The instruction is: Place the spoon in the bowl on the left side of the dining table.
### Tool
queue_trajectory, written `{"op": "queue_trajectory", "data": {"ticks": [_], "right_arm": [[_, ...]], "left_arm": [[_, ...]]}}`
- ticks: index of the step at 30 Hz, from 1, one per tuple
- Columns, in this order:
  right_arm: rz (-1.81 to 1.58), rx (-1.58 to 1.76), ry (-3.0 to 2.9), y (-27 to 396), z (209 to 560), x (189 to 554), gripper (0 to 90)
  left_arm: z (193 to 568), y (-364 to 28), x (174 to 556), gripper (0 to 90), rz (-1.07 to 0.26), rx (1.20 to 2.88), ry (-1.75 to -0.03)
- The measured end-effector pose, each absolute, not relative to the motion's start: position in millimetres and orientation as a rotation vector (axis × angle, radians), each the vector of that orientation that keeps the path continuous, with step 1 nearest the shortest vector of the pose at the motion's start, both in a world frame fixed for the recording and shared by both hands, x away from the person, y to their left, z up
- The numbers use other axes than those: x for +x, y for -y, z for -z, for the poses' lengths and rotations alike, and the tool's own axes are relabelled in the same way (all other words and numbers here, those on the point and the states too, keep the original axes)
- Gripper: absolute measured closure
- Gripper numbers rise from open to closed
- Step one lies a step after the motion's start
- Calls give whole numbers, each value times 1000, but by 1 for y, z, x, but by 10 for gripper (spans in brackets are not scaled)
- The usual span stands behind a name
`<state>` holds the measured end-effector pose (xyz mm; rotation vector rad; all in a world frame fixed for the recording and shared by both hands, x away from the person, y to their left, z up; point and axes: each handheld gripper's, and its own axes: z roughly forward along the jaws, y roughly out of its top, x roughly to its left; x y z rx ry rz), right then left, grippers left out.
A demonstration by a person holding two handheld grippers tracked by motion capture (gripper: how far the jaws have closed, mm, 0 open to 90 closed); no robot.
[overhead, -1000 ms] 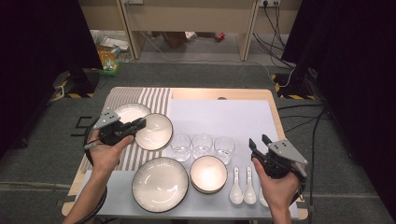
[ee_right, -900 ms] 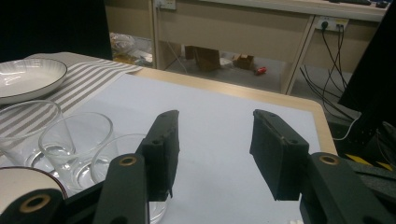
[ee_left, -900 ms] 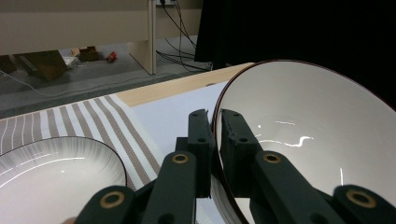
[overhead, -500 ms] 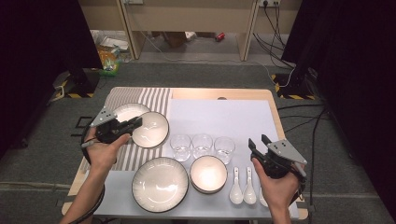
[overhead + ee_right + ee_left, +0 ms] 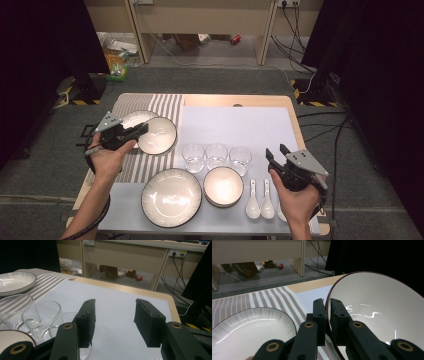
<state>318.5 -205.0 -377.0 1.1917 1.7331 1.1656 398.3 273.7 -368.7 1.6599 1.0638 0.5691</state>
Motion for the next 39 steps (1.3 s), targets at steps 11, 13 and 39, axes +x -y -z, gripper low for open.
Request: {"op": "queue_trajectory", "data": {"ticks": [11,13,39], "right_arm": [[-1165,1185,-1733,205,377,319,514],[-1172,1189,-1730,204,378,319,513],[-1178,1208,-1722,204,378,319,508]], "left_arm": [[372,-283,408,823,-585,1651,-1098],[372,-285,410,823,-589,1648,-1103],[378,-309,428,824,-614,1608,-1181]]}}
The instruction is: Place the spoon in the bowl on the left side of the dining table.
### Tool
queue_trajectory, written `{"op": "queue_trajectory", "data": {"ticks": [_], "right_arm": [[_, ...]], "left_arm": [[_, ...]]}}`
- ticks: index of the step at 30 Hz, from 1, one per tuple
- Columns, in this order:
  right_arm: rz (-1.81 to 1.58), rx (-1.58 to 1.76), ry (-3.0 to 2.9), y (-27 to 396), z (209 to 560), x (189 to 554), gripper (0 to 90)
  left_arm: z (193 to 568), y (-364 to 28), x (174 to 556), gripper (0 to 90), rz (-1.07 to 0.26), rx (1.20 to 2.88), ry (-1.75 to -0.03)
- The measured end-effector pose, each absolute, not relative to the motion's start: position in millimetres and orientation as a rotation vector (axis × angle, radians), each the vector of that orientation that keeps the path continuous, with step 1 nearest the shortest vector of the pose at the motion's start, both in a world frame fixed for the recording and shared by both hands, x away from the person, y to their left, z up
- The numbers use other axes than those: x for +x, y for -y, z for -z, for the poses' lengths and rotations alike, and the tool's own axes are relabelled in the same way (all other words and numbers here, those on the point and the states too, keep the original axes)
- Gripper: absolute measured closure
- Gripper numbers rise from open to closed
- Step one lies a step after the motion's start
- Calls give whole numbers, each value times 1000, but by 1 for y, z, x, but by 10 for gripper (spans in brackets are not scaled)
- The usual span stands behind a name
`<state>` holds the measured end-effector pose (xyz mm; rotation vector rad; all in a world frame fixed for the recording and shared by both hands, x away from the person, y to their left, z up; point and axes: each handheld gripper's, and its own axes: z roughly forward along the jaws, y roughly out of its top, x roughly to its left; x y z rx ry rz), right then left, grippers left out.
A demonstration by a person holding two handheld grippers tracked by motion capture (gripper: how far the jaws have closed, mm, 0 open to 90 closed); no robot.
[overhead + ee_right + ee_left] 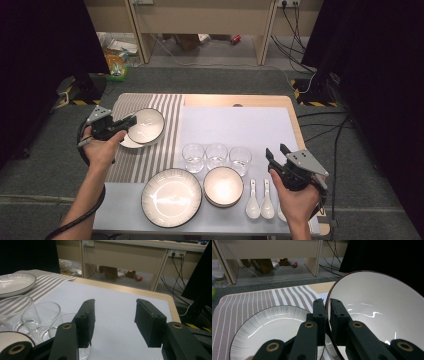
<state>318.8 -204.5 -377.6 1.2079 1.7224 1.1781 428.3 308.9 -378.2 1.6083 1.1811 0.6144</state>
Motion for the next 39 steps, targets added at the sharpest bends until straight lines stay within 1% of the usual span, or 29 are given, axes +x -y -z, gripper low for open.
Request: {"op": "queue_trajectory", "data": {"ticks": [12,23,29,39], "right_arm": [[-1174,1200,-1717,207,377,319,507],[-1172,1203,-1719,207,378,319,506],[-1171,1198,-1718,207,378,319,506],[-1172,1201,-1727,206,379,320,506]], "left_arm": [[382,-315,438,825,-619,1600,-1214],[390,-327,457,825,-629,1584,-1274],[394,-331,468,825,-662,1598,-1305],[404,-336,482,826,-659,1592,-1350]]}}
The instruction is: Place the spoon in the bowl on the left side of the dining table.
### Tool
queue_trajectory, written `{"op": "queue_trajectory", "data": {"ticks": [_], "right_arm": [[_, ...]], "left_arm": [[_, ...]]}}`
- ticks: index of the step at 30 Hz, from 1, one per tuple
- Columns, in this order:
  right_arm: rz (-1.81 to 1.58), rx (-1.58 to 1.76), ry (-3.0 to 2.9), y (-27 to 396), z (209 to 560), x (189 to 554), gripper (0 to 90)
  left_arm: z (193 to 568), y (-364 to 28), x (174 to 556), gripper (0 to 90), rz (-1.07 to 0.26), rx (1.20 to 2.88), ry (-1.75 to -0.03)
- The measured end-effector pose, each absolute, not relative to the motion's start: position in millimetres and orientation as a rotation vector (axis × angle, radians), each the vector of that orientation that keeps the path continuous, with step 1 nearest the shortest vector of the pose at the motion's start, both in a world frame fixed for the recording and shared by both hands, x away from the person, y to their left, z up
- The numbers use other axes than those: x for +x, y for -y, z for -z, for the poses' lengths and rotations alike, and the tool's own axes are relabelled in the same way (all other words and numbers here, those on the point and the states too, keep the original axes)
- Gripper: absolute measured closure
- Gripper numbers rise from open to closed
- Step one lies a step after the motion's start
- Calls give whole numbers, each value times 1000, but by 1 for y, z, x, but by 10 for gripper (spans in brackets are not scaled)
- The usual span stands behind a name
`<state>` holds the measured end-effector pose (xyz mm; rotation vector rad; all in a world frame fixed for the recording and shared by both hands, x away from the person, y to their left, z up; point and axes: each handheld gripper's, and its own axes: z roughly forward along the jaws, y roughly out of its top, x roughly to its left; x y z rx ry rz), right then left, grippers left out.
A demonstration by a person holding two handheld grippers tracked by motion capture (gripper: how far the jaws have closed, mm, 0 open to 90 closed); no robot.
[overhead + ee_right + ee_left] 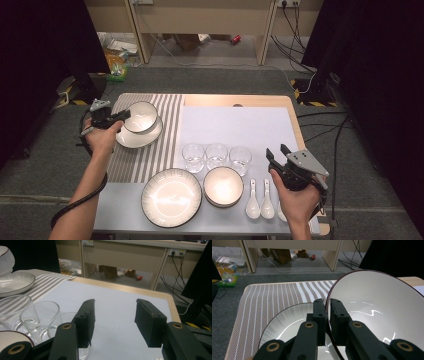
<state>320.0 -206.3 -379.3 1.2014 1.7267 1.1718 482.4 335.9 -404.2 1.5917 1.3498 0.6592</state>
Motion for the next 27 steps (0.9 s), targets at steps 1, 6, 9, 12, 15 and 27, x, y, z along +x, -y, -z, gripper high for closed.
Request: {"op": "queue_trajectory", "data": {"ticks": [1,6,9,12,15,27], "right_arm": [[-1170,1200,-1728,206,379,320,506],[-1167,1197,-1735,204,381,321,506],[-1174,1203,-1737,203,381,321,505],[-1175,1194,-1736,202,380,320,505],[-1170,1187,-1738,202,379,319,505],[-1173,1196,-1744,201,380,320,505]], "left_arm": [[404,-336,483,826,-658,1593,-1353],[406,-339,490,826,-666,1585,-1369],[406,-340,495,826,-673,1581,-1379],[407,-341,500,827,-688,1586,-1390],[410,-343,505,827,-689,1588,-1406],[427,-351,522,828,-716,1593,-1492]]}}
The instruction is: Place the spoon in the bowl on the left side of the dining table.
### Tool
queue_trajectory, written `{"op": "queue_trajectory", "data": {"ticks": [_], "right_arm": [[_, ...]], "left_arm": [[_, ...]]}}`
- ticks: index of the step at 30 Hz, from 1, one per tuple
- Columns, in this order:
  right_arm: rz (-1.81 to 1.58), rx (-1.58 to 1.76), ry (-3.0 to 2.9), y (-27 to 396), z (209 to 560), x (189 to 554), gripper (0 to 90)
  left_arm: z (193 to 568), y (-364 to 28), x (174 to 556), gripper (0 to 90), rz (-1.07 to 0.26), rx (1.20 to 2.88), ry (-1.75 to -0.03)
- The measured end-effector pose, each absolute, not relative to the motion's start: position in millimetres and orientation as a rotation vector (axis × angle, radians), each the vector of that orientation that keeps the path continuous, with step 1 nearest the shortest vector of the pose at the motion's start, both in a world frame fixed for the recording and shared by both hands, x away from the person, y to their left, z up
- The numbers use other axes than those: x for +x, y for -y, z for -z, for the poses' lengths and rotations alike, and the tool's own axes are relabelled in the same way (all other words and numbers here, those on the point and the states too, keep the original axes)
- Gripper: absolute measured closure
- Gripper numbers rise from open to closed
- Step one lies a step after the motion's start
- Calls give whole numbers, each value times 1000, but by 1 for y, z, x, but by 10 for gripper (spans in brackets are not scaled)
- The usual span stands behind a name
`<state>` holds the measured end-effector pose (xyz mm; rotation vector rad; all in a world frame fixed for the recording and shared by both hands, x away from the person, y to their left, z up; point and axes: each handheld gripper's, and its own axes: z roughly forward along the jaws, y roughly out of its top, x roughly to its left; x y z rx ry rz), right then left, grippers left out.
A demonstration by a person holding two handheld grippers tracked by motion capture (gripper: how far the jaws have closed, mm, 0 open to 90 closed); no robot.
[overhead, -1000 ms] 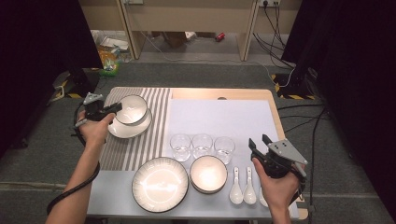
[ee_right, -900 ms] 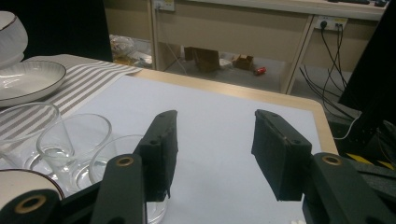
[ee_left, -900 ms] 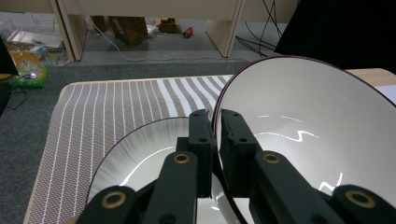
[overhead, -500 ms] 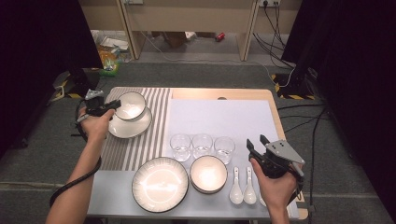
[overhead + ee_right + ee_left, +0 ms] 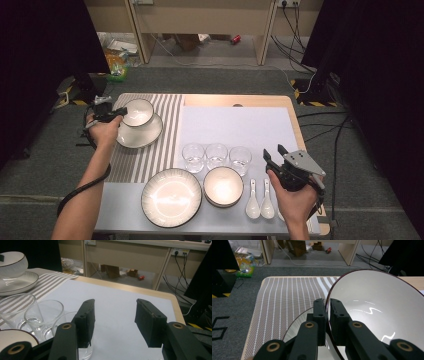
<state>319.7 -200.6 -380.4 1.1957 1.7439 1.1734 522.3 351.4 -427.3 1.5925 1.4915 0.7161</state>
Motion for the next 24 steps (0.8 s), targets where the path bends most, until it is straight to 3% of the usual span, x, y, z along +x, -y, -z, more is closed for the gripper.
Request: {"op": "queue_trajectory", "data": {"ticks": [24], "right_arm": [[-1172,1197,-1753,200,382,321,506]], "left_arm": [[446,-353,543,830,-698,1600,-1581]]}}
